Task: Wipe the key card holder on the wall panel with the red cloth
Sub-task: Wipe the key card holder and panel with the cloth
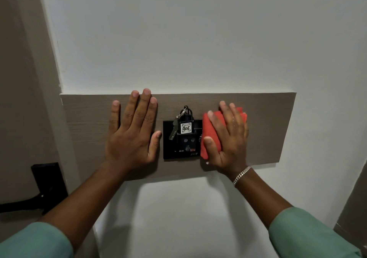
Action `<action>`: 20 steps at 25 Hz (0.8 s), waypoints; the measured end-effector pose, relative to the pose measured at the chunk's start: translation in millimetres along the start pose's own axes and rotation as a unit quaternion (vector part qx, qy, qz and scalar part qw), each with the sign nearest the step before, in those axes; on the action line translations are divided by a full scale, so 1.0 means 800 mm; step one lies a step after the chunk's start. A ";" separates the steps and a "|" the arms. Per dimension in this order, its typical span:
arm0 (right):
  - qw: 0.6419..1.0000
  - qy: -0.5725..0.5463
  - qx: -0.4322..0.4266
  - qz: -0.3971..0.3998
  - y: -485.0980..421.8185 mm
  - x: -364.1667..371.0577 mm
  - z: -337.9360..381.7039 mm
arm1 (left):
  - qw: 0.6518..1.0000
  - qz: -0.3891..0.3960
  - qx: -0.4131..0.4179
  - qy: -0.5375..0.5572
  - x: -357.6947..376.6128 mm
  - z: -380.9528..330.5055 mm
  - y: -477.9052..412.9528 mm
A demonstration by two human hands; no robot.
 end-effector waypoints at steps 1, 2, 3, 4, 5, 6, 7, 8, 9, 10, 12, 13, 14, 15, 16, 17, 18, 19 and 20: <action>0.999 -0.014 0.041 -0.012 -0.005 0.005 0.016 | 1.000 -0.001 0.001 0.001 0.000 0.000 0.000; 0.999 -0.017 0.039 -0.013 -0.007 0.009 0.027 | 1.000 -0.001 0.002 0.002 0.001 0.001 0.000; 1.000 -0.010 0.002 -0.004 -0.007 0.009 0.029 | 1.000 -0.001 0.003 0.003 0.001 0.002 0.000; 0.998 0.006 -0.054 0.010 -0.004 0.006 0.020 | 1.000 -0.002 0.005 0.002 0.001 0.002 0.000; 0.994 0.022 -0.100 0.025 -0.001 0.000 0.004 | 1.000 -0.003 0.005 0.001 0.002 0.002 0.000; 0.993 0.025 -0.113 0.030 0.003 -0.006 -0.009 | 1.000 -0.005 0.005 -0.001 0.002 0.001 0.001; 0.996 0.015 -0.084 0.022 0.004 -0.009 -0.015 | 1.000 -0.007 0.005 -0.003 0.002 0.001 0.001; 1.000 -0.002 -0.024 0.003 0.002 -0.007 -0.011 | 1.000 -0.007 0.004 -0.005 0.002 0.000 0.001; 0.999 -0.024 0.045 -0.018 -0.002 -0.001 0.001 | 1.000 -0.008 0.004 -0.007 0.002 0.000 0.000; 0.995 -0.039 0.087 -0.030 -0.007 0.005 0.017 | 1.000 -0.008 0.004 -0.010 0.003 0.001 0.000; 0.999 -0.028 0.042 -0.015 -0.008 0.011 0.032 | 1.000 -0.007 0.005 -0.009 0.004 0.001 0.000; 1.000 -0.009 -0.021 0.000 -0.005 0.008 0.024 | 1.000 -0.007 0.005 -0.007 0.004 0.002 0.000; 0.997 0.011 -0.077 0.014 0.001 0.004 0.008 | 1.000 -0.008 0.004 -0.007 0.004 0.002 0.000; 0.995 0.018 -0.101 0.018 0.007 0.000 -0.006 | 1.000 -0.008 0.002 -0.007 0.004 0.001 0.000; 0.996 0.009 -0.084 0.012 0.009 -0.002 -0.012 | 1.000 -0.009 0.001 -0.007 0.003 0.001 0.000; 0.999 -0.006 -0.032 -0.005 0.008 0.000 -0.009 | 1.000 -0.009 0.001 -0.009 0.003 0.001 0.000; 0.999 -0.025 0.039 -0.026 0.003 0.006 0.003 | 1.000 -0.008 0.002 -0.010 0.002 0.001 0.000; 0.994 -0.038 0.090 -0.040 -0.002 0.011 0.018 | 1.000 -0.006 0.003 -0.011 0.002 0.001 0.000; 0.994 -0.037 0.095 -0.040 -0.005 0.015 0.029 | 1.000 -0.004 0.004 -0.013 0.003 0.002 0.000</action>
Point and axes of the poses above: each hand's wrist, its own y-axis away from the middle knuckle, its own x-axis out of the palm, z = x × y, the point moved 1 cm from there along -y, towards the middle knuckle, and after that the axes turned 11 degrees about z, right-handed, at the moved point
